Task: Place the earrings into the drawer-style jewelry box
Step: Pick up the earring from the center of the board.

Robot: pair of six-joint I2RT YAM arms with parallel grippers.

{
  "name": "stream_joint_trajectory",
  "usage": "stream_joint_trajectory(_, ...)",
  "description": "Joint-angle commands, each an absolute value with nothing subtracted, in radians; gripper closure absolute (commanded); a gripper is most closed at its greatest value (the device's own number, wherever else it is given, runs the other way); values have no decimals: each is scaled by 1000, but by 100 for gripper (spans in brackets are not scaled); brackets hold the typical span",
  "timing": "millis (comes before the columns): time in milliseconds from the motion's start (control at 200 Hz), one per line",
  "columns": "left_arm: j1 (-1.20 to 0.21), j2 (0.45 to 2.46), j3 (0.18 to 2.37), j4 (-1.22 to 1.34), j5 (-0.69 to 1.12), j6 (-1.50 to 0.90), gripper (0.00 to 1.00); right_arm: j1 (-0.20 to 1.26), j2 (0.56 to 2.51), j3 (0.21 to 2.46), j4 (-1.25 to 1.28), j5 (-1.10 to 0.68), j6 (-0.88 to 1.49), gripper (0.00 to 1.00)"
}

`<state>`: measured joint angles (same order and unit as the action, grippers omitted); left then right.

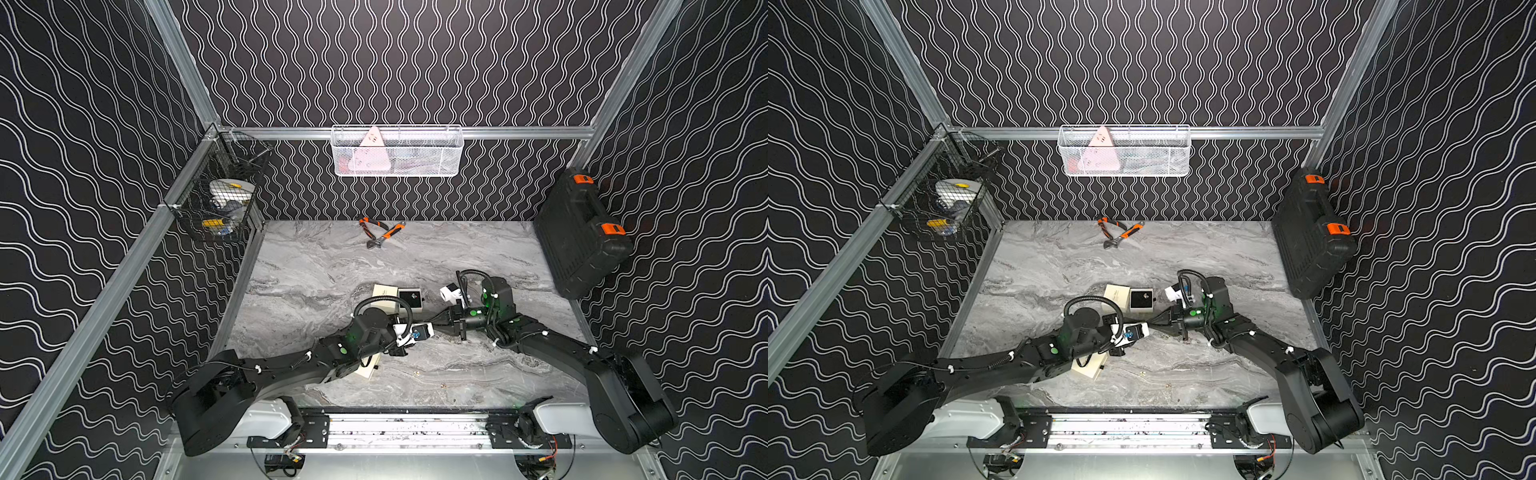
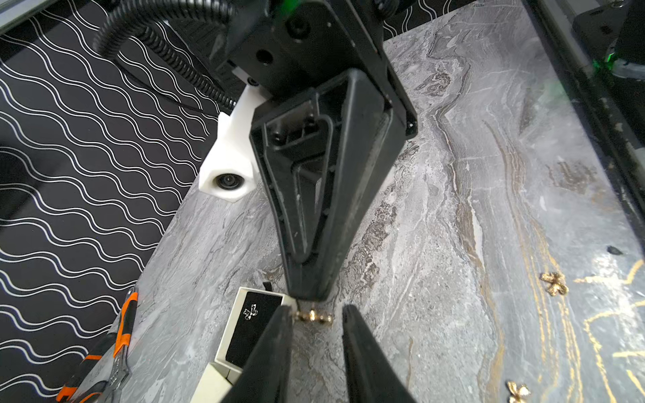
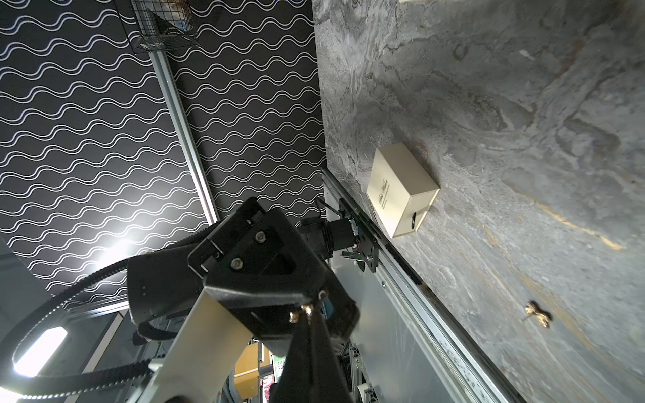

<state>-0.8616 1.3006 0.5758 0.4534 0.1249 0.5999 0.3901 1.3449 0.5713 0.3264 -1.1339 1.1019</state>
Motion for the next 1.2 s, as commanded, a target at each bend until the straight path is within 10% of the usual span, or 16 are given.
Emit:
stream_joint_trajectory(0, -859, 1301, 584, 470, 111, 588, 67, 391, 1344, 568, 336, -1129, 1091, 100)
stream_joint_trajectory(1196, -859, 1290, 604, 407, 153, 565, 69, 397, 1355, 569, 326, -1115, 1080, 100)
